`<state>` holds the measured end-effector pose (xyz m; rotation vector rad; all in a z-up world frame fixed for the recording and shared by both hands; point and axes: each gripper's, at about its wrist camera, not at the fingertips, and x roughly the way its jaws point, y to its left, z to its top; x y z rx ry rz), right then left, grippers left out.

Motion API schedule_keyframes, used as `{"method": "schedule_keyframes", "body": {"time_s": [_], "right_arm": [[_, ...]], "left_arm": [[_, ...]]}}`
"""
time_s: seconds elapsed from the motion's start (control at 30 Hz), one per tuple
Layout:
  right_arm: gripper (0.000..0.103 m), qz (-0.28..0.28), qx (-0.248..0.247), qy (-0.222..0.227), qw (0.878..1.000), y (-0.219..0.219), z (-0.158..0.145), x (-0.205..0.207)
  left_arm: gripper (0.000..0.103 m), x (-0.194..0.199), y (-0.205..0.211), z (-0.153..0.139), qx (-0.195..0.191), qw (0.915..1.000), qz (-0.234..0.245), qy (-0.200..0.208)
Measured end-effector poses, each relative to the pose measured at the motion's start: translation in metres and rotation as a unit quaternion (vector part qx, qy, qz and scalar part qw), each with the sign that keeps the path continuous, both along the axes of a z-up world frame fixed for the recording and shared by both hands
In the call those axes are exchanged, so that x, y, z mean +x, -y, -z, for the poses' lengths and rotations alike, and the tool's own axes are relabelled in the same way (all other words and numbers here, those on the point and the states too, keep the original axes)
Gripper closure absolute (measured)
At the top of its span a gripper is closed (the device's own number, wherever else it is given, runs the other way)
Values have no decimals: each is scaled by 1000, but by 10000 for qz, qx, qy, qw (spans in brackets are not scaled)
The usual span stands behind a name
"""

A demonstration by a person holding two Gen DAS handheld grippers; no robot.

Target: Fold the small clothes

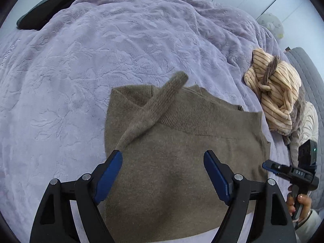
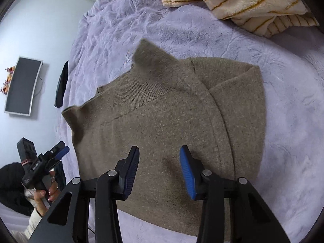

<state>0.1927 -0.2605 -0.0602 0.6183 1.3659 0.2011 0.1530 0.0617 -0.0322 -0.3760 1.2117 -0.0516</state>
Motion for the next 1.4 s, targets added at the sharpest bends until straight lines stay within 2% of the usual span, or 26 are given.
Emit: {"method": "schedule_keyframes", "body": {"time_s": [0.17,0.27,0.37,0.47,0.57,0.63,0.67,0.7,0.77,0.83,0.87,0.93,0.97,1.0,1.1,1.2,1.3,1.4], "right_arm": [[58,-216,-163,140,9995,-13,-3,24],[58,-235,-376,104,9990,-18,5,47],[58,-134,-666,-74,9977,-17,22,58],[58,40,-790,-31,9969,-5,25,55],[57,258,-930,48,9953,9,15,47],[53,388,-1058,94,9936,21,5,37],[42,433,-1091,129,9930,28,-1,28],[37,461,-1147,127,9922,33,-4,22],[37,476,-1148,104,9922,43,-9,7],[37,419,-939,9,9947,50,-6,-10],[38,329,-777,-100,9964,50,0,-19],[61,209,-771,-305,9963,47,10,-27],[91,121,-787,-480,9957,45,17,-32],[97,73,-776,-548,9954,42,20,-35],[97,-1,-1093,-422,9931,39,15,-40],[97,284,-959,-578,9933,47,21,-42],[94,436,-945,-647,9925,51,17,-45],[93,232,-1184,-622,9907,42,5,-55]], "left_arm": [[20,8,17,21,186,9996,181,-129],[20,27,16,36,521,9985,-102,-91],[20,42,4,50,577,9972,-448,-144],[20,45,-10,52,755,9950,-631,-198],[20,33,-24,42,799,9941,-707,-198],[20,20,-30,35,846,9939,-674,-198],[20,12,-31,31,860,9941,-631,-202],[20,5,-31,29,863,9944,-581,-205],[20,-12,-28,25,838,9952,-454,-239],[20,-30,-19,27,810,9958,-307,-312],[20,-37,-13,31,838,9955,-232,-369],[20,-49,-2,39,949,9941,-115,-512],[20,-55,3,42,949,9938,-99,-569],[20,-60,7,44,882,9942,-99,-602],[21,-73,20,49,915,9936,-85,-649],[21,-82,31,54,1060,9912,24,-791],[21,-93,38,41,900,9934,64,-707],[20,-105,46,23,882,9940,100,-642]]}}
